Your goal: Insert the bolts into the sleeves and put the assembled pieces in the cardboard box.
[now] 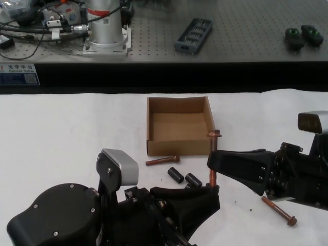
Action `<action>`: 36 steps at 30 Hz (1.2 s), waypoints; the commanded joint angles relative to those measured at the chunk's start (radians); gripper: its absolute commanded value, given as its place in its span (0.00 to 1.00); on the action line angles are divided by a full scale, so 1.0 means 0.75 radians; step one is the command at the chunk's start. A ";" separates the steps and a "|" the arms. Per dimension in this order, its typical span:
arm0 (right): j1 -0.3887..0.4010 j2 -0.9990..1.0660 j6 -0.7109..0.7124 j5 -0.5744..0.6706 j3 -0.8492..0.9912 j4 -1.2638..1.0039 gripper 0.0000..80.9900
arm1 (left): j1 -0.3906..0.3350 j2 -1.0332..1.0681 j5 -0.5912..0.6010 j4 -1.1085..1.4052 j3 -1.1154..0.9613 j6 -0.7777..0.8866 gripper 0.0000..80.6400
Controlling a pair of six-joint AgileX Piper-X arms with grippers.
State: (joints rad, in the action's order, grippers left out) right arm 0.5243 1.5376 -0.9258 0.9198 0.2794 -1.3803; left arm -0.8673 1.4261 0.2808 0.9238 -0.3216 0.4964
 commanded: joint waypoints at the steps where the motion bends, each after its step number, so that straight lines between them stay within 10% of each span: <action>1: 0.002 0.001 -0.113 -0.035 0.005 -0.082 0.01 | -0.001 0.000 -0.010 0.028 -0.005 0.024 0.11; 36: -0.021 0.001 -0.082 0.210 0.005 -0.042 0.07 | 0.087 0.000 -0.020 0.125 -0.012 0.212 0.11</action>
State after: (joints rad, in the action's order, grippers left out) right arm 0.5135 1.5376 -0.9638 1.0067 0.2839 -1.3802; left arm -0.8182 1.4261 0.3387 0.9909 -0.3211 0.6584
